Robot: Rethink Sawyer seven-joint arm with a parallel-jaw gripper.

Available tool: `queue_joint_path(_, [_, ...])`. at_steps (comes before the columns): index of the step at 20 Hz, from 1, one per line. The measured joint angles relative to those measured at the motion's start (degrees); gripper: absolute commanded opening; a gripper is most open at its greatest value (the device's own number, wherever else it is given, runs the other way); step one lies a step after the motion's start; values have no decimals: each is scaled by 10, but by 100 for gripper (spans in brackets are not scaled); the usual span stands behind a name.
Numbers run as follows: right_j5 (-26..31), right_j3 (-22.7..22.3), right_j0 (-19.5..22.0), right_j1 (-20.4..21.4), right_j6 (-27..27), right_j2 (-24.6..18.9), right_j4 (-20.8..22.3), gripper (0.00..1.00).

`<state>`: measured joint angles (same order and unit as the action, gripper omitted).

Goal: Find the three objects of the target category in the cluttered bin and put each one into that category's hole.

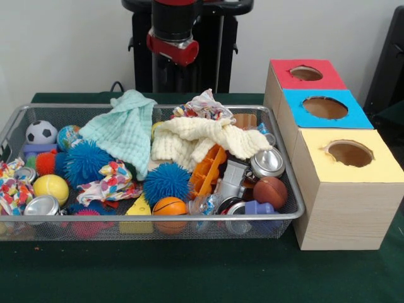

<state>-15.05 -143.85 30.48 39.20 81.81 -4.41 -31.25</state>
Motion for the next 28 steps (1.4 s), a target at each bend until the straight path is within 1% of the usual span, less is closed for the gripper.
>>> queue_joint_path(2, [-13, 0, 0, -12, 18, -2, 11, 100])
queue_joint_path(4, [-34, 3, 0, -36, 48, -4, 31, 100])
queue_joint_path(9, [-60, 10, 0, -72, 78, -5, 63, 100])
queue_joint_path(11, [-77, 15, 0, -96, 91, -5, 85, 100])
queue_joint_path(15, [-91, 24, 0, -126, 102, -5, 109, 100])
queue_joint_path(16, [-96, 33, 0, -140, 107, -5, 118, 100])
queue_joint_path(24, [-100, 67, 0, -178, 111, -5, 148, 100])
queue_joint_path(28, [-101, 83, 0, -189, 111, -5, 161, 100])
